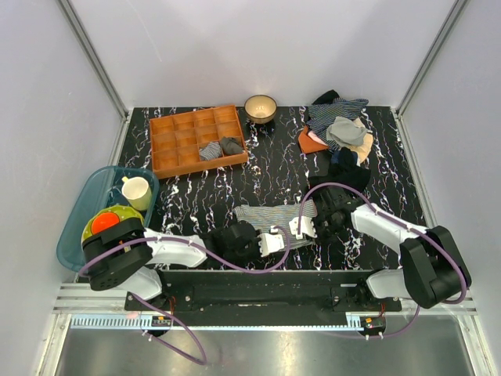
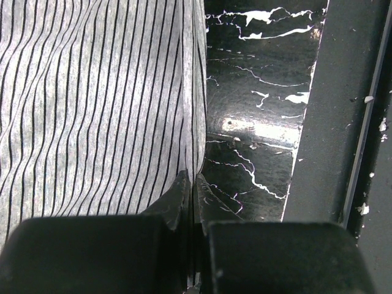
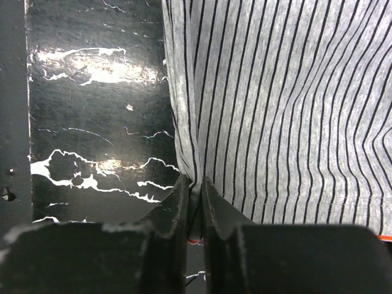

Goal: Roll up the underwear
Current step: Fold the underwear at the center of the board.

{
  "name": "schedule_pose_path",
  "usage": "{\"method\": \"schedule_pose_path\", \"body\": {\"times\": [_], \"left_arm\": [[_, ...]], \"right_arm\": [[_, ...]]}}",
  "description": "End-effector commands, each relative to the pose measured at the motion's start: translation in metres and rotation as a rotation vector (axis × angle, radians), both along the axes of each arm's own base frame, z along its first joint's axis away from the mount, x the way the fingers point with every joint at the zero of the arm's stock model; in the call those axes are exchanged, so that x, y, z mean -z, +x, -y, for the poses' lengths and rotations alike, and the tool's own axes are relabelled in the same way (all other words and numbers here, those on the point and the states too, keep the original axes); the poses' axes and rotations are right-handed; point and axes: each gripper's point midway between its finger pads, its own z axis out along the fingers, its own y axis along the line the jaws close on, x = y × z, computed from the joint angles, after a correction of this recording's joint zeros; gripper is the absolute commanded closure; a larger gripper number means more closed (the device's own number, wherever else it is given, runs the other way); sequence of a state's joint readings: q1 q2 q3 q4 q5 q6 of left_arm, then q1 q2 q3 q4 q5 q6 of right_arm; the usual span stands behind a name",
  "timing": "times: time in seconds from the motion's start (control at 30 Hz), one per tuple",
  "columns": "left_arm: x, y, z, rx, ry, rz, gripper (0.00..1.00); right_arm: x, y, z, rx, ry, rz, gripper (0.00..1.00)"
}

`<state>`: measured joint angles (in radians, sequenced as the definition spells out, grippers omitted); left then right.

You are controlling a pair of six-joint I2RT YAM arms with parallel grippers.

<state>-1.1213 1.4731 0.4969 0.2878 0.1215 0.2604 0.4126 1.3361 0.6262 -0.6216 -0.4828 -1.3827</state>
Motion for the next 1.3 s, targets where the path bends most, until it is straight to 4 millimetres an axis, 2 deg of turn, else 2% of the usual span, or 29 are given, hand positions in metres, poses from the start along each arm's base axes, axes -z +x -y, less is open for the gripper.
{"method": "schedule_pose_path", "body": {"times": [0.0,0.13,0.37,0.47,0.63,0.8,0.83,0.87,0.9,0.93,1.0,1.03,1.07,1.1,1.13,1.2,1.23,1.27], "left_arm": [[0.004,-0.007,0.004,0.023,-0.011,-0.028,1.00],[-0.001,-0.008,0.006,0.029,-0.023,-0.031,1.00],[-0.032,-0.006,0.009,0.052,-0.068,-0.013,1.00],[-0.045,-0.005,0.007,0.057,-0.091,-0.016,1.00],[-0.057,0.007,0.002,0.024,-0.138,-0.040,1.00],[-0.066,0.032,-0.003,-0.044,-0.181,-0.071,1.00],[-0.066,0.041,-0.007,-0.068,-0.184,-0.081,1.00],[-0.065,0.048,-0.007,-0.080,-0.183,-0.089,1.00],[-0.064,0.053,-0.008,-0.093,-0.182,-0.101,1.00],[-0.062,0.061,-0.012,-0.117,-0.177,-0.112,1.00],[-0.060,0.077,-0.015,-0.152,-0.166,-0.129,1.00],[-0.052,0.081,-0.017,-0.167,-0.140,-0.149,1.00],[-0.050,0.086,-0.018,-0.178,-0.131,-0.156,1.00],[-0.054,0.099,-0.019,-0.206,-0.134,-0.152,1.00],[-0.044,0.100,-0.021,-0.215,-0.101,-0.185,1.00],[-0.045,0.114,-0.021,-0.244,-0.093,-0.193,1.00],[-0.034,0.115,-0.024,-0.259,-0.060,-0.223,1.00],[-0.031,0.118,-0.025,-0.275,-0.050,-0.231,1.00]], "right_arm": [[0.018,0.005,0.021,0.008,-0.118,0.034,0.93],[0.010,-0.002,0.012,0.040,-0.079,-0.034,1.00],[-0.050,-0.005,-0.018,0.088,0.079,-0.121,1.00],[-0.063,-0.004,-0.022,0.095,0.090,-0.139,1.00],[-0.063,0.008,-0.024,0.140,0.064,-0.164,1.00],[-0.067,0.038,-0.030,0.206,0.029,-0.179,1.00],[-0.061,0.043,-0.030,0.217,0.007,-0.195,1.00],[-0.067,0.054,-0.033,0.232,0.007,-0.184,1.00],[-0.066,0.060,-0.034,0.242,-0.001,-0.183,1.00],[-0.058,0.064,-0.033,0.254,-0.033,-0.202,1.00],[-0.060,0.079,-0.036,0.275,-0.039,-0.190,1.00],[-0.056,0.087,-0.037,0.288,-0.060,-0.192,1.00],[-0.053,0.091,-0.037,0.304,-0.072,-0.199,1.00],[-0.044,0.095,-0.035,0.318,-0.099,-0.211,1.00],[-0.046,0.103,-0.037,0.328,-0.099,-0.200,1.00],[-0.039,0.110,-0.035,0.370,-0.120,-0.204,0.95],[-0.040,0.119,-0.038,0.385,-0.109,-0.179,0.92],[-0.038,0.122,-0.039,0.425,-0.110,-0.180,0.84]]}}
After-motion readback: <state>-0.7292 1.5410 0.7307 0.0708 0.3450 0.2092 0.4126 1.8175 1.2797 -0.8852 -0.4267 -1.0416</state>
